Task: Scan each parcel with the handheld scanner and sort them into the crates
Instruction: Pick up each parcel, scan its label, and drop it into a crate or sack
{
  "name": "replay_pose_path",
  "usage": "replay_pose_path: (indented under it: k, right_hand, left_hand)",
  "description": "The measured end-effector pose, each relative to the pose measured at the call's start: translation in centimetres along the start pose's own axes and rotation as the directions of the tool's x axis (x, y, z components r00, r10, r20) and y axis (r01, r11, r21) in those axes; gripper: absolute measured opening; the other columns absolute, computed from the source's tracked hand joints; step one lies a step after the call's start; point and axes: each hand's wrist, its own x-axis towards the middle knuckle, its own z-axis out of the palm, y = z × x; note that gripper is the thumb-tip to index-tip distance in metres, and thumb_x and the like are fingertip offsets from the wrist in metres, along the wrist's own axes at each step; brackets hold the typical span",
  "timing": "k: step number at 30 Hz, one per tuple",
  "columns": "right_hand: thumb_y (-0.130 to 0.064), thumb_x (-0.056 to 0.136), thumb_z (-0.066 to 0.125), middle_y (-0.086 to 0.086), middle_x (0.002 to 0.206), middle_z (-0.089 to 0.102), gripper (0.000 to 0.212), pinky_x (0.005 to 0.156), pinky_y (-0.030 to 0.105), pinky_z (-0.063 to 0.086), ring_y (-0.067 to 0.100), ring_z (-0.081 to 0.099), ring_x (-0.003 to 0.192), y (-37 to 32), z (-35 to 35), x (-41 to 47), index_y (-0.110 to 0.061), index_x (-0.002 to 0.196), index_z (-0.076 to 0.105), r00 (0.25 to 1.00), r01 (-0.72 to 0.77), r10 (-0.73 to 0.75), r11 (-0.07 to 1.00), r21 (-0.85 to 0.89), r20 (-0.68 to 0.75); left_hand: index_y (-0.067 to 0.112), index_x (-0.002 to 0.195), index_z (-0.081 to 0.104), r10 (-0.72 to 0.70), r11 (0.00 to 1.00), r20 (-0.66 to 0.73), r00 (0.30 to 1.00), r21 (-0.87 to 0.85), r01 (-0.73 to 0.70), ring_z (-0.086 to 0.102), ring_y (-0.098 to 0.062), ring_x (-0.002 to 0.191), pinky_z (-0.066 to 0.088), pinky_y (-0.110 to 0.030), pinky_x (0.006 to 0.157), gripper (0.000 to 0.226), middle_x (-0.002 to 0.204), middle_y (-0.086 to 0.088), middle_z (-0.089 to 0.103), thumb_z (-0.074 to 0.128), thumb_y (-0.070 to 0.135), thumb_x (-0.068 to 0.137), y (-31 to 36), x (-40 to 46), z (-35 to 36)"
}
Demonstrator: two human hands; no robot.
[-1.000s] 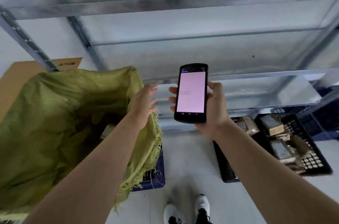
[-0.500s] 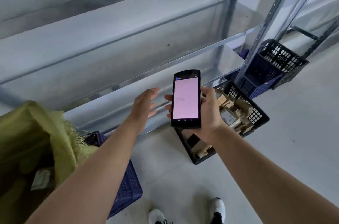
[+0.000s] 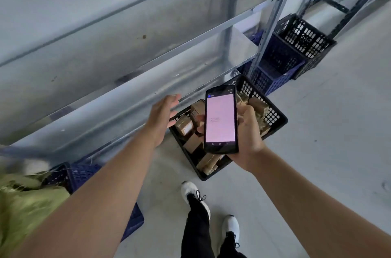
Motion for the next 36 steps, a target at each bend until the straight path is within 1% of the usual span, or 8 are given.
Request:
replay_pose_path:
  k: [4, 11, 22, 27, 29, 32, 34, 36]
  right_hand:
    - [-0.055, 0.099, 0.031, 0.036, 0.138, 0.062, 0.070, 0.098, 0.057, 0.053, 0.046, 0.063, 0.110, 0.4, -2.1, 5.2, -0.006, 0.132, 0.069, 0.999, -0.035, 0.037, 0.999, 0.035, -0.036]
    - [-0.046, 0.100, 0.027, 0.034, 0.131, 0.067, 0.065, 0.090, 0.048, 0.052, 0.040, 0.064, 0.099, 1.6, -6.5, 14.4, -0.004, 0.134, 0.063, 0.994, -0.051, 0.063, 0.989, 0.138, -0.088]
    - [-0.048, 0.105, 0.020, 0.032, 0.135, 0.066, 0.071, 0.088, 0.049, 0.057, 0.041, 0.067, 0.100, 10.6, -17.9, 33.4, -0.003, 0.138, 0.064, 0.976, -0.151, 0.169, 0.979, 0.135, -0.137]
    - [-0.049, 0.106, 0.020, 0.030, 0.132, 0.068, 0.071, 0.087, 0.047, 0.057, 0.040, 0.066, 0.100, 15.3, -22.3, 40.6, -0.003, 0.142, 0.060, 0.972, -0.201, 0.214, 0.971, 0.126, -0.093]
    - [-0.049, 0.106, 0.020, 0.030, 0.132, 0.069, 0.070, 0.079, 0.042, 0.059, 0.038, 0.068, 0.096, 16.6, -23.7, 43.1, -0.003, 0.142, 0.060, 0.973, -0.210, 0.220, 0.970, 0.126, -0.067]
    - [-0.049, 0.106, 0.020, 0.030, 0.131, 0.069, 0.070, 0.076, 0.041, 0.060, 0.039, 0.066, 0.098, 18.3, -25.1, 46.6, -0.004, 0.141, 0.061, 0.971, -0.231, 0.236, 0.967, 0.112, -0.039]
    - [-0.050, 0.107, 0.022, 0.031, 0.131, 0.069, 0.070, 0.078, 0.041, 0.060, 0.039, 0.065, 0.098, 19.1, -25.6, 48.6, -0.005, 0.140, 0.063, 0.967, -0.248, 0.253, 0.963, 0.105, -0.033]
    - [-0.049, 0.107, 0.022, 0.032, 0.130, 0.069, 0.069, 0.077, 0.040, 0.060, 0.038, 0.065, 0.095, 19.8, -26.0, 50.3, -0.005, 0.138, 0.064, 0.965, -0.254, 0.258, 0.962, 0.100, -0.038]
  left_hand:
    - [0.036, 0.118, 0.070, -0.031, 0.999, 0.036, 0.999, 0.024, 0.030, 0.054, -0.030, 0.137, 0.043, -0.052, 0.117, 0.026, 0.149, -0.002, 0.059, 0.048, 0.040, 0.106, -1.1, 6.7, 2.0]
    - [0.029, 0.130, 0.071, -0.130, 0.991, 0.112, 0.985, 0.056, 0.125, 0.049, -0.032, 0.141, 0.041, -0.054, 0.119, 0.037, 0.152, -0.004, 0.057, 0.050, 0.045, 0.103, -6.3, 18.3, 5.7]
    - [0.023, 0.130, 0.070, -0.226, 0.970, -0.058, 0.972, 0.076, 0.230, 0.056, -0.026, 0.131, 0.045, -0.049, 0.115, 0.038, 0.137, 0.000, 0.064, 0.064, 0.041, 0.098, -20.3, 36.7, 9.8]
    - [0.032, 0.108, 0.075, -0.149, 0.969, -0.114, 0.982, 0.182, 0.168, 0.060, -0.004, 0.110, 0.047, -0.036, 0.106, 0.013, 0.117, 0.012, 0.068, 0.074, 0.032, 0.095, -25.8, 43.4, 11.4]
    - [0.037, 0.116, 0.075, -0.097, 0.945, -0.072, 0.993, 0.305, 0.114, 0.060, 0.004, 0.111, 0.045, -0.027, 0.110, 0.027, 0.133, 0.010, 0.064, 0.079, 0.025, 0.092, -28.0, 45.7, 11.7]
    - [0.032, 0.144, 0.061, -0.032, 0.840, 0.050, 0.998, 0.542, 0.000, 0.054, 0.021, 0.086, 0.040, 0.004, 0.075, 0.061, 0.138, 0.013, 0.046, 0.083, 0.015, 0.089, -30.3, 48.8, 11.8]
    - [0.039, 0.156, 0.048, -0.045, 0.730, 0.134, 0.990, 0.681, -0.059, 0.050, 0.012, 0.114, 0.035, -0.006, 0.097, 0.085, 0.146, 0.013, 0.042, 0.089, 0.019, 0.083, -31.5, 51.0, 12.1]
    - [0.052, 0.161, 0.032, -0.106, 0.574, 0.172, 0.979, 0.815, -0.081, 0.023, -0.012, 0.155, 0.016, -0.033, 0.127, 0.109, 0.171, 0.007, 0.024, 0.094, 0.032, 0.074, -32.2, 53.4, 12.5]
